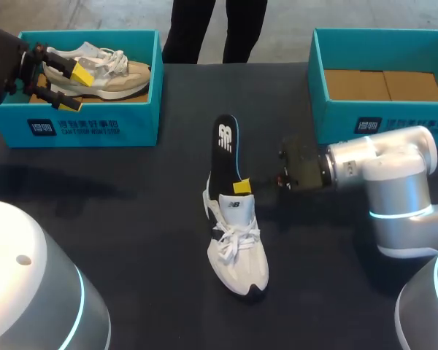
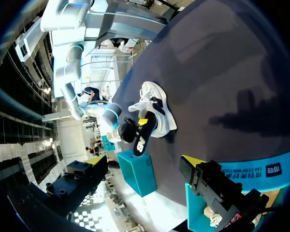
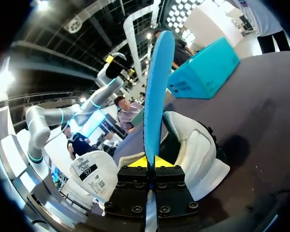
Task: Take the shoe out of the shoebox, open the shoe tongue, remove and reinsert the insole, then place the shoe into the shoebox
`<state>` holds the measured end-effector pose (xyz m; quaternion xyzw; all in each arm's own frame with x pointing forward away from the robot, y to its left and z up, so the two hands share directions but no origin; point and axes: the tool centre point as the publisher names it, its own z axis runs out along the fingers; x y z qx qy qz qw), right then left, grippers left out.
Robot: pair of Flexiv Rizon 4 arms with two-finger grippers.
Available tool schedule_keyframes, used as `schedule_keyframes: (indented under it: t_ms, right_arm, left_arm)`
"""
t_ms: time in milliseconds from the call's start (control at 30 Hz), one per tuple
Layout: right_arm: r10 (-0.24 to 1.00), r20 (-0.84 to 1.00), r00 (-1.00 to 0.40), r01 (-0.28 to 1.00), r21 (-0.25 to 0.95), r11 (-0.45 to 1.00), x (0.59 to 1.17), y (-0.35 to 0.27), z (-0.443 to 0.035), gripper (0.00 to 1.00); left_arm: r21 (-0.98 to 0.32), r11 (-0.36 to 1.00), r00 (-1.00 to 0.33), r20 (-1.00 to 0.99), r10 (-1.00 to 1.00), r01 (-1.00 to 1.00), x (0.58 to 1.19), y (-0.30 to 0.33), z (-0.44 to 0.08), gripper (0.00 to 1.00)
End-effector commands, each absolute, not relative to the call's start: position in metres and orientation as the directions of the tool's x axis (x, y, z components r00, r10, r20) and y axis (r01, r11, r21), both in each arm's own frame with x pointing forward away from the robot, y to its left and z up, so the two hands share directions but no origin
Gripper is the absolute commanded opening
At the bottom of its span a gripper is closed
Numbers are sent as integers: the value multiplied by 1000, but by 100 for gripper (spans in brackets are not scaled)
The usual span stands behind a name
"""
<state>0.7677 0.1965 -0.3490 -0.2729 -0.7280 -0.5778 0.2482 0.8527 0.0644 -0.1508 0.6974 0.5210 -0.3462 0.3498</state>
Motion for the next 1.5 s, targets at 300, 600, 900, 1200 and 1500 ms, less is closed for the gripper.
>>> schedule_keyframes:
  t_ms: [300,600,900,1200,1500]
  right_arm:
    - [102,671,-734,676,706,213,781,205,-344,45]
    - [208,661,-721,692,680,240,778,209,-339,41]
    - [281,651,-705,709,644,286,774,211,-337,16]
    - [247,629,-738,673,655,344,777,213,-333,0]
    - [98,627,-773,611,692,385,786,215,-334,0]
  left_arm:
    - [129,-212,219,-847,484,969,853,64,-151,100]
    - [129,-212,219,-847,484,969,853,64,-151,100]
    - [129,-212,219,-847,484,969,853,64,-151,100]
    - [129,-212,219,-847,484,969,853,64,-151,100]
    - [129,-212,219,-847,484,969,853,64,-151,100]
